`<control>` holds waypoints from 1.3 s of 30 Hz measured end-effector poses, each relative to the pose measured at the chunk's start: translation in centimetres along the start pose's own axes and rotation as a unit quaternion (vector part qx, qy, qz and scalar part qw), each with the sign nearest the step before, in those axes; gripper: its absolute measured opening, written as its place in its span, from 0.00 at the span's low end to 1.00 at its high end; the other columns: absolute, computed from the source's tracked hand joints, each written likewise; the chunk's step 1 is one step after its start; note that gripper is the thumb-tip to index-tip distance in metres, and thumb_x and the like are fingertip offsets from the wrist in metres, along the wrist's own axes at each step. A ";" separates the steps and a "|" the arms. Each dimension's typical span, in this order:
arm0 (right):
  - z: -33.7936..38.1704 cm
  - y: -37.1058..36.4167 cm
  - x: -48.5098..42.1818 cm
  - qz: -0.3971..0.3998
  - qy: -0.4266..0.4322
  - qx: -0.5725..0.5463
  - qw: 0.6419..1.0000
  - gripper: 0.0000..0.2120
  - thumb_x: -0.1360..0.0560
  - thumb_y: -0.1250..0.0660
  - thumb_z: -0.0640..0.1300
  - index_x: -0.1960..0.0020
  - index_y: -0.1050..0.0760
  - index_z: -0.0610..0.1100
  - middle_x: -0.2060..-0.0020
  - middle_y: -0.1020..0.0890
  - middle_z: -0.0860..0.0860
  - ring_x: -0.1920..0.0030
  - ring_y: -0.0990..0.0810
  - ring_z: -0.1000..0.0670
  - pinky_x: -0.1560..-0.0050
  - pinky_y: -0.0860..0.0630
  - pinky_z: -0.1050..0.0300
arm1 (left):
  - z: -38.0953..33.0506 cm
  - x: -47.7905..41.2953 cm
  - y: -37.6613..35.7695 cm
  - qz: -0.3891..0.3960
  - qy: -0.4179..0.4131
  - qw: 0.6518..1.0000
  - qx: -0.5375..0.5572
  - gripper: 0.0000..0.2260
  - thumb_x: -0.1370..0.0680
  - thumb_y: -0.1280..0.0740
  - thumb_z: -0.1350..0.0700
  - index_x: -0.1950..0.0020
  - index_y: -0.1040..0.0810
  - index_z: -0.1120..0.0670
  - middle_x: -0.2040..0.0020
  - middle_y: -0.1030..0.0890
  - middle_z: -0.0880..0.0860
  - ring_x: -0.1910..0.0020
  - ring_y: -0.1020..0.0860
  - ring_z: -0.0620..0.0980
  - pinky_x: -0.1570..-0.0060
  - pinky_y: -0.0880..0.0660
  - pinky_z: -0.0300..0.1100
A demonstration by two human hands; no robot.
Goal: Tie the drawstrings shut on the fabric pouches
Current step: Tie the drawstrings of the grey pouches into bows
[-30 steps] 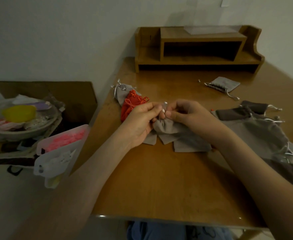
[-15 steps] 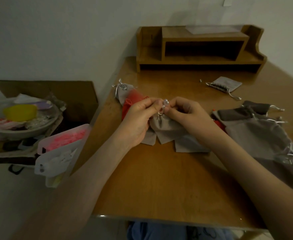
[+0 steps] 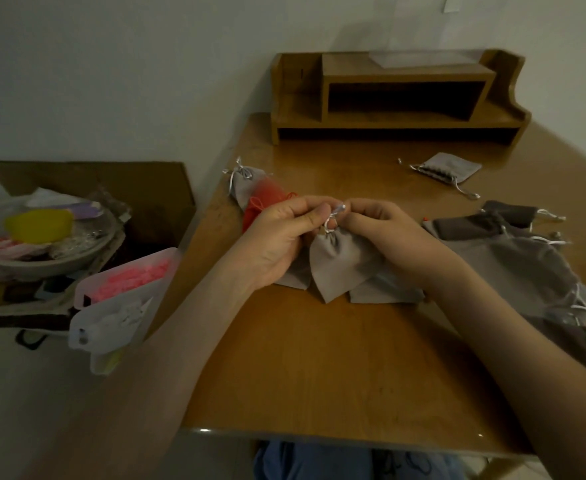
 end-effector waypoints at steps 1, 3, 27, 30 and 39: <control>0.0 0.0 0.0 0.006 -0.003 -0.006 1.000 0.10 0.22 0.37 0.46 0.49 0.23 0.39 0.57 0.19 0.45 0.59 0.22 0.51 0.57 0.27 0.58 | -0.1 0.0 0.0 0.003 0.004 1.000 -0.002 0.06 0.27 0.36 0.59 0.53 0.21 0.57 0.61 0.17 0.47 0.58 0.21 0.42 0.52 0.24 0.35; 0.1 0.0 0.1 0.015 -0.002 -0.012 1.000 0.07 0.23 0.37 0.45 0.53 0.23 0.42 0.60 0.20 0.48 0.61 0.22 0.52 0.58 0.27 0.58 | -0.3 0.1 0.0 0.008 0.006 1.000 -0.015 0.05 0.23 0.38 0.62 0.54 0.22 0.58 0.64 0.18 0.47 0.62 0.21 0.40 0.57 0.25 0.32; -0.8 -0.7 -0.2 -0.001 -0.009 0.159 0.987 0.09 0.20 0.39 0.46 0.53 0.24 0.42 0.63 0.25 0.48 0.64 0.28 0.53 0.58 0.31 0.56 | -0.2 0.8 0.4 -0.040 -0.133 0.814 -0.564 0.04 0.23 0.33 0.59 0.54 0.26 0.50 0.61 0.25 0.46 0.64 0.26 0.43 0.64 0.30 0.38; -1.0 -0.7 -0.5 -0.028 0.000 0.151 0.988 0.12 0.20 0.39 0.47 0.52 0.24 0.37 0.61 0.25 0.45 0.63 0.27 0.51 0.58 0.30 0.55 | 0.3 0.6 -0.2 -0.074 -0.215 0.755 -0.615 0.03 0.22 0.35 0.61 0.49 0.26 0.57 0.59 0.30 0.42 0.61 0.32 0.39 0.58 0.37 0.31; -1.0 -0.5 -0.8 -0.049 -0.011 -0.006 0.999 0.12 0.20 0.41 0.49 0.57 0.23 0.46 0.62 0.19 0.51 0.59 0.21 0.51 0.52 0.27 0.55 | 1.3 0.3 -0.2 -0.121 -0.357 0.660 -0.650 0.05 0.23 0.40 0.60 0.57 0.25 0.59 0.61 0.24 0.54 0.60 0.28 0.50 0.53 0.35 0.40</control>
Point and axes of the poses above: each hand's wrist, its own x-axis away from the middle knuckle, its own y-axis out of the back of the hand, z = x × y, the point moved 1 cm from there along -x, towards the middle knuckle
